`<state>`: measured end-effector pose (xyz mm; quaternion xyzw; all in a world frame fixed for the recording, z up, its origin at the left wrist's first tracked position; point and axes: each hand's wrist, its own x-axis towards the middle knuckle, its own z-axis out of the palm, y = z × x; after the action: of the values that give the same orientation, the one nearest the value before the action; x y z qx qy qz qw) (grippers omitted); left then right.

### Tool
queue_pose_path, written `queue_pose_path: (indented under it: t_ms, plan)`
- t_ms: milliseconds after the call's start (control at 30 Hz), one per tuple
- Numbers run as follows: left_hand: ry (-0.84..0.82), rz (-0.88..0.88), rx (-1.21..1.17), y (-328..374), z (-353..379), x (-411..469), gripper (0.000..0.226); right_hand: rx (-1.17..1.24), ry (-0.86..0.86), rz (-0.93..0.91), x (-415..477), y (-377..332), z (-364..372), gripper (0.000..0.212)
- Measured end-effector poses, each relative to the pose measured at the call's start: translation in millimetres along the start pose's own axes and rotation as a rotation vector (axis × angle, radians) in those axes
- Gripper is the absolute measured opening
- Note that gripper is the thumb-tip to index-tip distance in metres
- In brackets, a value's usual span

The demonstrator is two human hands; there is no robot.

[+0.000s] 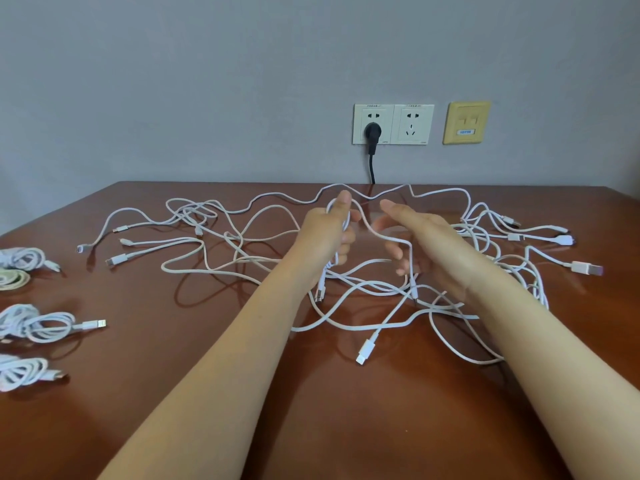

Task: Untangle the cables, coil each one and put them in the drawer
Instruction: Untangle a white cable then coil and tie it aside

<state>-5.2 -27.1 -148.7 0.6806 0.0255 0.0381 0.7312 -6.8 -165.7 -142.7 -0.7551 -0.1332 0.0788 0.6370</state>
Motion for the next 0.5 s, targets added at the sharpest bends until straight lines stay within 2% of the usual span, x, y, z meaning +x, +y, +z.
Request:
queue_pose_path:
  t_ms: [167, 267, 367, 400, 467, 500]
  plan:
    - [0.024, 0.003, -0.012, -2.1, -1.4, 2.2, 0.044, -0.089, -0.084, -0.083, -3.4, 1.7, 3.8, 0.017]
    - [0.04, 0.0, 0.039, -2.5, -0.1, 2.1, 0.044, -0.093, -0.057, -0.095, -3.7, -1.5, 4.6, 0.039]
    - [0.031, 0.006, 0.112, -3.4, 1.4, 2.1, 0.045, -0.149, -0.109, -0.142, -6.1, -3.4, 3.8, 0.05]
    - [0.025, 0.009, 0.133, -3.8, 1.6, 2.4, 0.044, -0.196, -0.11, -0.156, -6.2, -2.1, 4.7, 0.042]
    - [0.005, 0.0, 0.138, -4.0, 2.5, 1.7, 0.043, -0.297, -0.068, -0.178, -4.2, 2.4, 6.4, 0.014]
    - [-0.008, -0.008, 0.124, -3.8, 3.2, 1.1, 0.043, -0.361, -0.04, -0.192, -2.1, 5.8, 6.6, 0.01]
